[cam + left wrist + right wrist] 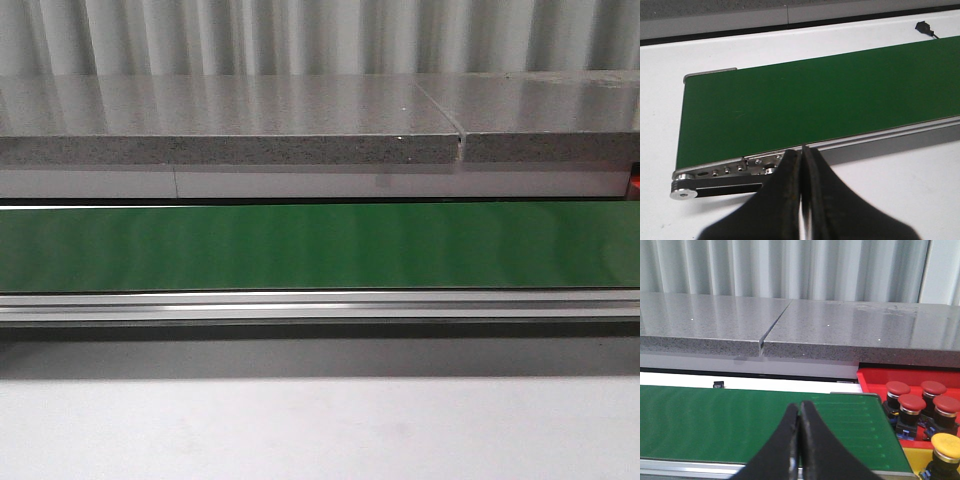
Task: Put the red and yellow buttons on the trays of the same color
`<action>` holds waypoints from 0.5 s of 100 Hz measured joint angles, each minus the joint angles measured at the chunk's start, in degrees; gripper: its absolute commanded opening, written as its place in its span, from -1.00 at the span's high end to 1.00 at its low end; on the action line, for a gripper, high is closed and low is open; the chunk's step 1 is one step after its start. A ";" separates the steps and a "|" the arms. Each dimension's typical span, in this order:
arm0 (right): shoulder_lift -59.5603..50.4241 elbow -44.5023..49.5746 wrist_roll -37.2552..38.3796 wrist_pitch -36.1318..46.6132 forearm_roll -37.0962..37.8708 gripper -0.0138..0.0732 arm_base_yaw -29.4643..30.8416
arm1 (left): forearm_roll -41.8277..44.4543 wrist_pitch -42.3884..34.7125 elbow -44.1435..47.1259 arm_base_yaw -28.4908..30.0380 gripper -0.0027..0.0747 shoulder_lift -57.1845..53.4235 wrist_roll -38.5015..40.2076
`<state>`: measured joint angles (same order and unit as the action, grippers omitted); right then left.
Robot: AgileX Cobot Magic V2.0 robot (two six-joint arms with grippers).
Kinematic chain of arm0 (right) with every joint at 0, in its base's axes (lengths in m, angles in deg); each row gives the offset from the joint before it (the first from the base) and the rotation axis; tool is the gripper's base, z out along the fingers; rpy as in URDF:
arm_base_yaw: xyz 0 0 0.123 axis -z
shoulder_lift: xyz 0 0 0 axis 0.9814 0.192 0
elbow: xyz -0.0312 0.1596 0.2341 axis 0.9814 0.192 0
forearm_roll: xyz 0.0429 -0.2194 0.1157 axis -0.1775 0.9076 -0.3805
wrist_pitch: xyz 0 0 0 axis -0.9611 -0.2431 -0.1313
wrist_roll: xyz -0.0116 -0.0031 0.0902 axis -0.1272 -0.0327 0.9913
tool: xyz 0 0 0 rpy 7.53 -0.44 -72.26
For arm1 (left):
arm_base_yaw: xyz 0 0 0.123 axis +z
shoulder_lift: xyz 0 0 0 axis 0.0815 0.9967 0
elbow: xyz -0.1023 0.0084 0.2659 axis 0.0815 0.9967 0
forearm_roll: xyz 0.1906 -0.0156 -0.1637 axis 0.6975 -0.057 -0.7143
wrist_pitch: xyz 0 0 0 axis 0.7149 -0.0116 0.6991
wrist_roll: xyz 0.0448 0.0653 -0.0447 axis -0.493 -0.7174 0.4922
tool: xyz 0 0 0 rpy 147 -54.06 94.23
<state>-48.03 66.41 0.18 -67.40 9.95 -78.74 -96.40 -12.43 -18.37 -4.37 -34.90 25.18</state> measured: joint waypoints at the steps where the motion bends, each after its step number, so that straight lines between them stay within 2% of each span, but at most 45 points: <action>1: 0.00 0.00 0.00 0.00 0.00 0.84 0.00 | 0.12 0.00 0.00 0.00 0.98 -0.10 0.00; 10: 0.00 0.00 0.00 0.00 0.00 0.84 0.00 | 0.50 -1.79 0.28 0.87 0.98 -1.42 0.00; 21: 0.00 0.00 0.00 0.00 0.00 0.84 0.00 | 1.32 -7.84 2.32 3.02 0.98 -3.20 0.00; 50: 0.00 0.00 0.00 0.00 0.00 0.84 0.00 | 3.29 -21.89 13.43 4.89 0.98 -10.53 0.00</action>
<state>-48.03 66.41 0.18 -67.40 9.95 -78.74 -93.11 -34.32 -4.94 0.52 -45.43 25.18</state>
